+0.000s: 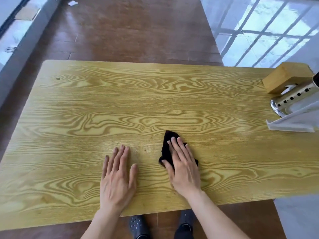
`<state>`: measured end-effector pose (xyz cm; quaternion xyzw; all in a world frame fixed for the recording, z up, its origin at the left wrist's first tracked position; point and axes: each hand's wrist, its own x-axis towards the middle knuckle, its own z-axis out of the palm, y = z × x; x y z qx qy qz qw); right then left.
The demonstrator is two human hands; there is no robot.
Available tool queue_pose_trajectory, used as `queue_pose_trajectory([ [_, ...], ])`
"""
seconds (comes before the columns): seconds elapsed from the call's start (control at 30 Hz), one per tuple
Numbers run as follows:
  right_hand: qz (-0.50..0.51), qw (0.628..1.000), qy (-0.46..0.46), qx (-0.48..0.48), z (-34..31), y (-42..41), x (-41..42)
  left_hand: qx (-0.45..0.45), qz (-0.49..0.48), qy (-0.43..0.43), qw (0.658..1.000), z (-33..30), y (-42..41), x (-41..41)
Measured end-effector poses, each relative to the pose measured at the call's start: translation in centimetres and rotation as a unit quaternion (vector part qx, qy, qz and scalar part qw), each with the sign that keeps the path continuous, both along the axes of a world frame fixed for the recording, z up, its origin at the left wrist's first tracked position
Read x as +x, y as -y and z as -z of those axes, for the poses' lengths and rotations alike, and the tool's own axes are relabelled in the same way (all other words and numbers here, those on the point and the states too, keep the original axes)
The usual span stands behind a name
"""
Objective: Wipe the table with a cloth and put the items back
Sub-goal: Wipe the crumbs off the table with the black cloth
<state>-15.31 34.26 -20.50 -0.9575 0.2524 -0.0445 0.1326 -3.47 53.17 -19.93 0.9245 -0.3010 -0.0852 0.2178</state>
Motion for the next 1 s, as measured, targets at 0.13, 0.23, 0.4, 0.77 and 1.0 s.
queue_pose_trajectory([
  [0.13, 0.083, 0.994, 0.053, 0.057, 1.0, 2.0, 5.5, -0.02, -0.029, -0.01, 0.999, 1.6, 0.5, 1.9],
  [0.23, 0.057, 0.995, 0.061, 0.058, 0.9, 1.6, 9.0, -0.045, -0.039, -0.013, 0.998, 1.6, 0.6, 2.0],
  [0.4, -0.053, 0.997, 0.037, 0.049, 0.7, -2.6, 10.2, -0.067, -0.042, -0.021, 0.997, 1.6, 0.5, 2.2],
  [0.77, -0.13, 0.99, -0.053, -0.008, 0.3, -5.7, 4.3, -0.033, 0.058, 0.01, 0.998, 0.8, 1.0, 1.1],
  [1.0, -0.106, 0.992, -0.063, 0.005, -0.5, -5.4, 0.4, -0.031, 0.145, 0.017, 0.989, 1.0, 2.1, -1.7],
])
